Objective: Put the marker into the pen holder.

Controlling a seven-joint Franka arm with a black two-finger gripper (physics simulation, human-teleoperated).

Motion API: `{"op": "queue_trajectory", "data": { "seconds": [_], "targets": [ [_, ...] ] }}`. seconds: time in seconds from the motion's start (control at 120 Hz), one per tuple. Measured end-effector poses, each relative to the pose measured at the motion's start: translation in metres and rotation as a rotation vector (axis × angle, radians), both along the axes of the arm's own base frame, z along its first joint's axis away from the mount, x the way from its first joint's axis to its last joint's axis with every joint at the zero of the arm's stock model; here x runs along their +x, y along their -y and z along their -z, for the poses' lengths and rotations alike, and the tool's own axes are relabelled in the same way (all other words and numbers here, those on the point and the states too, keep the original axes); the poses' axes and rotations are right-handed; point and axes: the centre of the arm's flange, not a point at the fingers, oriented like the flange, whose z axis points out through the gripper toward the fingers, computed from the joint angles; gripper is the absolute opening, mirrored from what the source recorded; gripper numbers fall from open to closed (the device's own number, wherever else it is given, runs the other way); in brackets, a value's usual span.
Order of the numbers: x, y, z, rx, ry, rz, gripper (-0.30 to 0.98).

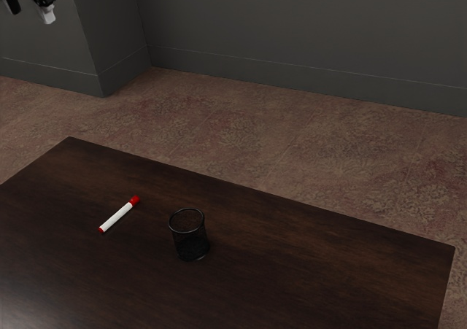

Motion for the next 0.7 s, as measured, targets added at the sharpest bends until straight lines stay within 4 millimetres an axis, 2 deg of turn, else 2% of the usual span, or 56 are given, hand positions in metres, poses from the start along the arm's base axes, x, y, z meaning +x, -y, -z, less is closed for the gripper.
{"op": "queue_trajectory", "data": {
  "seconds": [0.067, 0.092, 0.108, 0.142, 0.175, 0.208, 0.242, 0.267, 0.308, 0.367, 0.392, 0.45, 0.508, 0.55, 0.7],
  "targets": [
    [0.036, 0.003, 0.047, -0.025, -0.094, 0.009, 0.69],
    [0.044, 0.012, 0.056, -0.025, -0.11, 0.021, 0.69],
    [0.046, 0.02, 0.056, -0.023, -0.11, 0.033, 0.69],
    [0.034, 0.041, 0.055, -0.025, -0.112, 0.062, 0.69],
    [0.024, 0.063, 0.083, -0.014, -0.159, 0.093, 0.69],
    [0.018, 0.084, 0.103, -0.003, -0.186, 0.124, 0.69],
    [0.02, 0.098, 0.126, 0.004, -0.215, 0.146, 0.68],
    [0.025, 0.102, 0.151, 0.004, -0.246, 0.152, 0.68],
    [0.03, 0.096, 0.202, 0.0, -0.299, 0.143, 0.68],
    [0.03, 0.075, 0.297, -0.025, -0.381, 0.11, 0.68],
    [0.029, 0.064, 0.332, -0.037, -0.398, 0.093, 0.68],
    [0.028, 0.037, 0.387, -0.064, -0.4, 0.047, 0.69],
    [0.03, 0.011, 0.425, -0.084, -0.378, 0.0, 0.69],
    [0.034, 0.0, 0.448, -0.098, -0.358, -0.02, 0.69],
    [0.055, 0.007, 0.492, -0.111, -0.272, -0.015, 0.69]
  ]
}}
